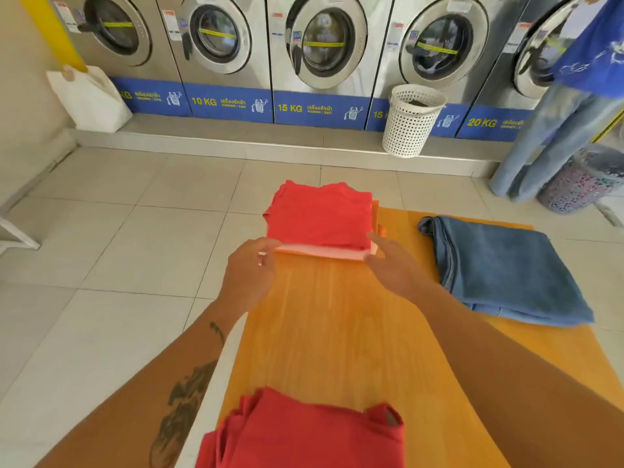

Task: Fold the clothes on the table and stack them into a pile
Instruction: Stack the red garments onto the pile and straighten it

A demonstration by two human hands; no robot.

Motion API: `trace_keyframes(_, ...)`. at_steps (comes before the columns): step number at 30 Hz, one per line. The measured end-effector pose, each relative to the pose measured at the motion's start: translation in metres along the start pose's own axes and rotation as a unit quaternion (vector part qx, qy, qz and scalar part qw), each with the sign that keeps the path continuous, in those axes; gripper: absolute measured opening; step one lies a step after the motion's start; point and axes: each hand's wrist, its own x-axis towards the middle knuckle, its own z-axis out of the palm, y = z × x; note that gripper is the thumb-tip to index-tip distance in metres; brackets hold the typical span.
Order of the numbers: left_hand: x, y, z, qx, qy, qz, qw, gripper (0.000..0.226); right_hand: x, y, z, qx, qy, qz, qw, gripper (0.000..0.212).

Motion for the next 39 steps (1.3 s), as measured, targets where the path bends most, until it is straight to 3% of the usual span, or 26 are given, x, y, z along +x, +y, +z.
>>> trace_keyframes(6, -0.138, -0.005, -0.023, -0.051, 0.022, -0.119, 0.991, 0.032, -0.102, 0.049, 0.012, 0.078, -0.061, 0.051, 0.994, 0.049)
trace_keyframes(9, -0.205, -0.029, -0.022, 0.004, 0.008, -0.188, 0.982, 0.032, -0.152, 0.076, 0.025, 0.104, -0.106, 0.089, 0.985, 0.047)
trace_keyframes(12, -0.251, -0.050, -0.013, 0.097, -0.064, -0.234, 0.965, 0.064, -0.202, 0.087, 0.048, 0.139, -0.151, 0.161, 0.965, 0.057)
trace_keyframes(15, -0.269, -0.045, -0.001, 0.151, -0.083, -0.223, 0.959, 0.077, -0.235, 0.084, 0.075, 0.191, -0.160, 0.189, 0.950, 0.064)
trace_keyframes(17, -0.271, -0.034, 0.004, 0.124, -0.080, -0.210, 0.966, 0.079, -0.251, 0.076, 0.089, 0.244, -0.153, 0.181, 0.940, 0.064)
trace_keyframes(20, -0.269, -0.027, 0.007, 0.086, -0.089, -0.199, 0.972, 0.083, -0.259, 0.070, 0.106, 0.240, -0.111, 0.135, 0.955, 0.099)
trace_keyframes(22, -0.265, -0.025, 0.007, 0.035, -0.093, -0.186, 0.978, 0.079, -0.255, 0.067, 0.112, 0.225, -0.082, 0.128, 0.963, 0.111)
trace_keyframes(27, -0.248, -0.021, 0.011, -0.048, -0.110, -0.091, 0.989, 0.079, -0.241, 0.060, 0.106, 0.187, 0.045, 0.137, 0.972, 0.091)
trace_keyframes(31, -0.219, -0.016, 0.012, -0.103, -0.108, -0.081, 0.986, 0.082, -0.224, 0.058, 0.085, 0.140, 0.090, 0.107, 0.980, 0.079)
trace_keyframes(34, -0.205, -0.019, 0.012, -0.059, -0.147, -0.075, 0.984, 0.079, -0.216, 0.059, 0.078, 0.118, 0.079, 0.135, 0.981, 0.085)
trace_keyframes(39, -0.195, -0.032, 0.017, 0.041, -0.250, -0.054, 0.966, 0.076, -0.222, 0.060, 0.094, 0.088, 0.016, 0.146, 0.985, 0.115)
